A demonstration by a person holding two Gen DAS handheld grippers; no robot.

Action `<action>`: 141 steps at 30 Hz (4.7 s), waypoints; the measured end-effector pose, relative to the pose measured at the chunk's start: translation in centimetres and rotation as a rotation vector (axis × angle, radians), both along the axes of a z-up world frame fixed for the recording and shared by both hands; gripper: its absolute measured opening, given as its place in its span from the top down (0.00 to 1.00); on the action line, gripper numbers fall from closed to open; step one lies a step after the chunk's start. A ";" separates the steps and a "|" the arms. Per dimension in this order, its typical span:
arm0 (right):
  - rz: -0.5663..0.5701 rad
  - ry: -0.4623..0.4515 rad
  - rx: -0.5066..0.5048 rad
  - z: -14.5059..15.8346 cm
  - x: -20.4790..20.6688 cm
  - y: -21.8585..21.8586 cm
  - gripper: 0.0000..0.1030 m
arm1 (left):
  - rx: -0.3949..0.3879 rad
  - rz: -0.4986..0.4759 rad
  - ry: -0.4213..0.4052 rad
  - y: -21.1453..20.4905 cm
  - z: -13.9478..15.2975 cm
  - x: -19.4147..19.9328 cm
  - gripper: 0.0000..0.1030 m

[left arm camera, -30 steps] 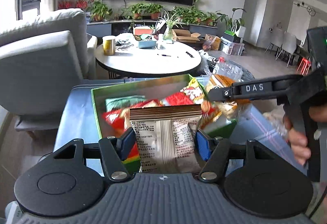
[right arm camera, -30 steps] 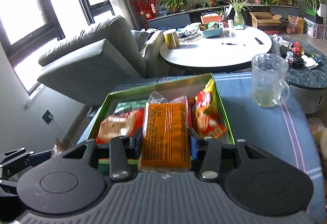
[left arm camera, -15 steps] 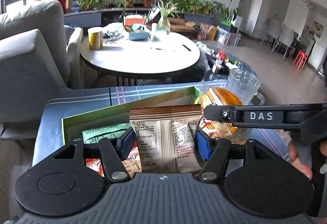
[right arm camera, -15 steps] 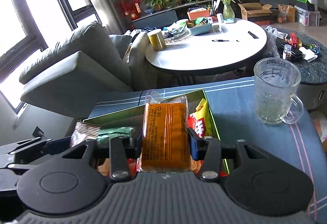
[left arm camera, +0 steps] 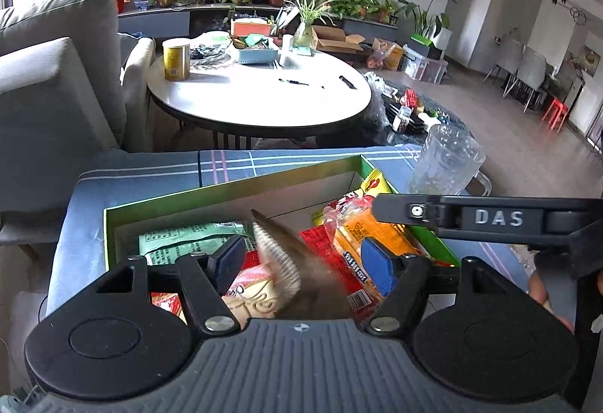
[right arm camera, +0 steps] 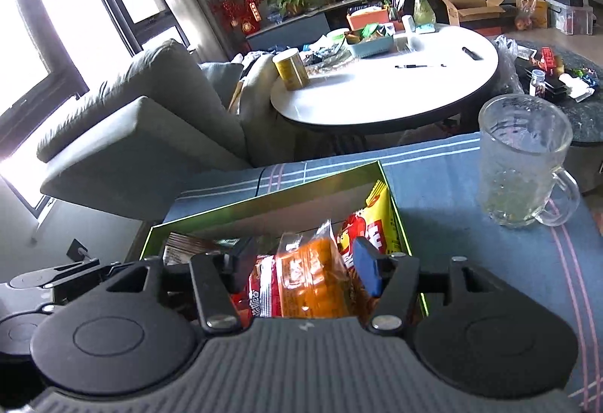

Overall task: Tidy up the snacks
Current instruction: 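Carry both packets into the green box and open both grippers, then move the left gripper to the yellow packet while the right approaches the round-labelled snack, then grasp the yellow packet with the left gripper while the right grasps the round-labelled snack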

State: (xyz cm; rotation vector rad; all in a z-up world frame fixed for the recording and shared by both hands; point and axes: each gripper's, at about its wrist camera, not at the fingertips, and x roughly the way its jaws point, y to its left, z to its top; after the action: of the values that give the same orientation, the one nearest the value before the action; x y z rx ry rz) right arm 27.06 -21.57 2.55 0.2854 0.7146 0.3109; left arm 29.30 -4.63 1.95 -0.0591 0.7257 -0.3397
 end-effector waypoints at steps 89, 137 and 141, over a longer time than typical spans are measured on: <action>-0.091 0.079 -0.021 -3.0 -18.3 -5.3 0.25 | 0.015 0.212 0.223 0.9 -5.8 -17.7 0.25; 0.012 0.149 -0.330 -8.1 -9.4 2.0 0.36 | 0.175 0.066 0.191 -0.4 -9.0 -14.2 0.35; 0.030 0.168 -0.247 -7.9 -9.6 1.1 0.39 | 0.227 0.032 0.113 -1.0 -9.3 -14.4 0.47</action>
State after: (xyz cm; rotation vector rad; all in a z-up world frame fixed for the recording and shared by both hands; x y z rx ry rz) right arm 17.42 -20.48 -5.31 0.0664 0.9142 0.2256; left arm 14.88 -5.58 -7.34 0.1254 0.8704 -0.2232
